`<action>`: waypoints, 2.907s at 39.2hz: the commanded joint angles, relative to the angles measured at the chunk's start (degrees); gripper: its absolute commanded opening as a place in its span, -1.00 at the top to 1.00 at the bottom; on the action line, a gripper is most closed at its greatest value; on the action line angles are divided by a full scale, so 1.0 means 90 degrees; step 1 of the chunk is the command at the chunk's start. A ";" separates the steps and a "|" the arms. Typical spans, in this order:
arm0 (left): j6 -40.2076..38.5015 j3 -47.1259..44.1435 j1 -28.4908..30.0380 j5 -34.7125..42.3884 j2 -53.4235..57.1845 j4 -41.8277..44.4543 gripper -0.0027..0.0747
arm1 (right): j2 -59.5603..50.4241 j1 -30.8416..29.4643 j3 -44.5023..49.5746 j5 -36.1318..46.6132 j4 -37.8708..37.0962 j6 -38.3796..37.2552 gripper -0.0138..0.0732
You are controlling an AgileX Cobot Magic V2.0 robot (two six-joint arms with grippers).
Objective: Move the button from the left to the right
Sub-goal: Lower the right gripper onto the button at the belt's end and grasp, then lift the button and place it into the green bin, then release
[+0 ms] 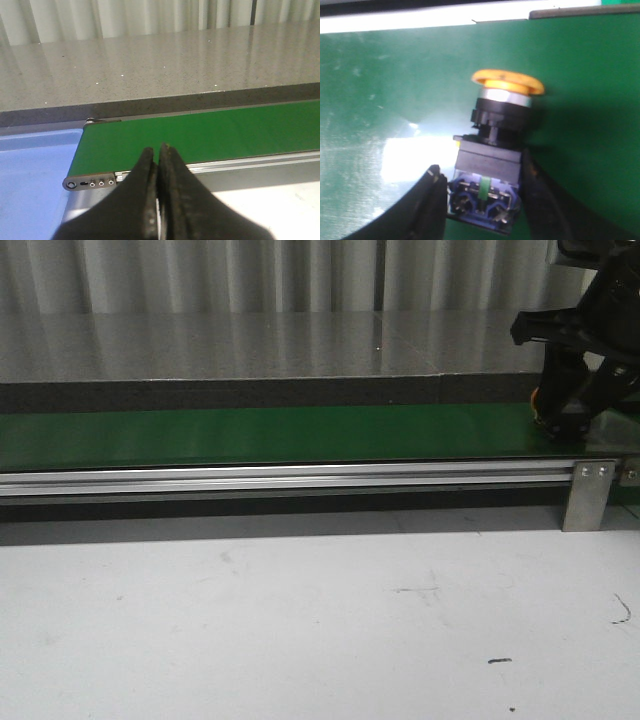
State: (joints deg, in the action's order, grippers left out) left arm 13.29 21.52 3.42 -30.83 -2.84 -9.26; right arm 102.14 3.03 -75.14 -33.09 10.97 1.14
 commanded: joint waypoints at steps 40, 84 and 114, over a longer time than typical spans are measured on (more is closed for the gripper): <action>-0.0062 0.0147 -0.0035 0.0473 -0.0071 -0.0095 0.99 | -0.1134 -0.1044 -0.0889 -0.0220 0.0068 0.0005 0.33; -0.0062 0.0147 -0.0035 0.0473 -0.0071 -0.0095 0.99 | -0.0289 -0.2693 -0.0909 -0.0330 -0.0169 0.0128 -0.80; -0.0062 0.0147 -0.0035 0.0473 -0.0071 -0.0095 0.99 | -0.3140 0.0358 -0.0338 0.0206 -0.0038 0.0987 0.84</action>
State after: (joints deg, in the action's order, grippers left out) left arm 13.29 21.52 3.42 -30.83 -2.84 -9.26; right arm 79.03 4.96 -79.25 -36.62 10.48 8.54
